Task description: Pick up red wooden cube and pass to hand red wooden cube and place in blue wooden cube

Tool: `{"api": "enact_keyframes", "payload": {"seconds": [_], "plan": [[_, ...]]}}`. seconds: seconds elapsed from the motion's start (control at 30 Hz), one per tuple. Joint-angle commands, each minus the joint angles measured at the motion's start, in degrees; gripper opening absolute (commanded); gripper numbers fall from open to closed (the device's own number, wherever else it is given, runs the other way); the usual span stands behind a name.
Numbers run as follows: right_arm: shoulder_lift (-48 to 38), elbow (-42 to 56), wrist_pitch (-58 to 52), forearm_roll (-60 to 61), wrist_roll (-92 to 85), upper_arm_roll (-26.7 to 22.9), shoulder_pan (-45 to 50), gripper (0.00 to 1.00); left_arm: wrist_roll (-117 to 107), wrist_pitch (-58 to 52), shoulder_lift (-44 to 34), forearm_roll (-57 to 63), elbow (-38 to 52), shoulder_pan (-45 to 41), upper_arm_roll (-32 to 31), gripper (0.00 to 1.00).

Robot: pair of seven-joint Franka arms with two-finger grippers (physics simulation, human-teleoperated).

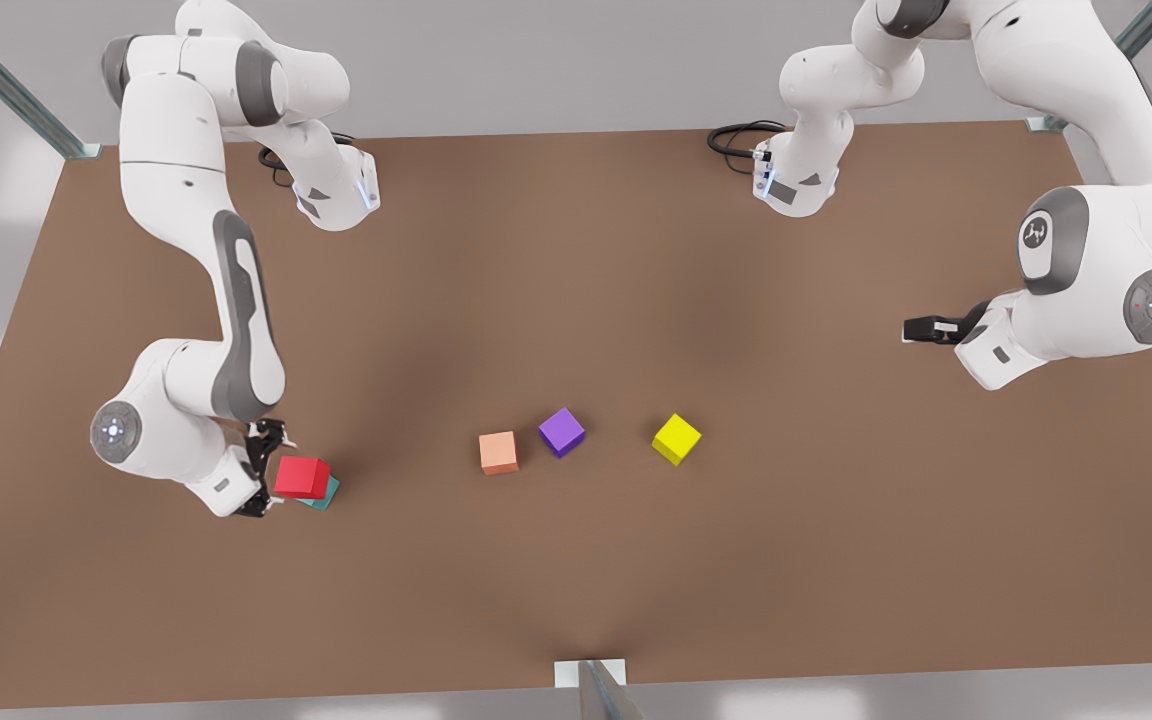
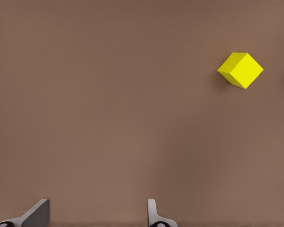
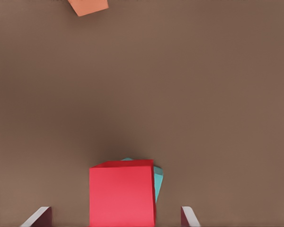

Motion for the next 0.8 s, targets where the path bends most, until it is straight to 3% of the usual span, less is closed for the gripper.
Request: {"api": "enact_keyframes", "payload": {"seconds": [0.0, 0.03, 0.07, 0.17, 0.23, 0.4, 0.43, 0.47, 0.5, 0.77], "plan": [[0.45, 1.37, -6.72, 0.00, 58.00, 0.06, 0.00, 1.00, 0.07, -0.15, -0.05, 0.03, 0.02, 0.02, -0.01, 1.00], [1.24, 4.09, -8.46, -0.17, 84.79, 0.59, 0.44, 1.00, 0.07, -0.15, -0.14, 0.03, 0.02, 0.02, -0.01, 1.00], [1.24, 10.05, -16.89, -1.49, 88.47, 0.33, 0.96, 1.00, 0.07, -0.15, -0.05, 0.03, 0.02, 0.02, -0.01, 1.00], [-9.56, 12.27, -25.79, -12.30, 85.14, 0.42, 1.49, 1.00, 0.07, -0.15, 0.04, 0.03, -0.07, 0.02, -0.01, 1.00], [-14.57, 12.10, -27.98, -13.35, 79.86, -0.20, -0.53, 1.00, 0.07, -0.15, 0.22, 0.03, -0.07, 0.02, -0.01, 1.00], [-16.69, 12.54, -28.34, -19.86, 79.33, -0.46, -2.29, 1.00, 0.07, -0.68, 0.30, 0.03, -0.07, 0.02, -0.01, 1.00], [-18.52, 10.44, -27.82, -20.38, 79.33, 3.29, -7.87, 1.00, 0.07, -0.77, 0.30, 0.03, -0.07, 0.02, -0.01, 1.00], [-19.24, 9.55, -27.20, -20.82, 79.42, 22.60, -27.38, 1.00, 0.07, -0.77, 0.30, 0.03, -0.07, 0.02, -0.01, 1.00], [-17.92, 9.99, -27.29, -23.72, 79.60, 26.52, -28.39, 1.00, 0.07, -0.77, 0.30, 0.03, -0.07, 0.02, -0.01, 1.00], [-17.83, 10.16, -27.02, -24.61, 80.39, 26.69, -26.28, 1.00, 0.07, -1.29, 0.74, 0.03, -0.07, 0.19, -0.01, 1.00]]}}
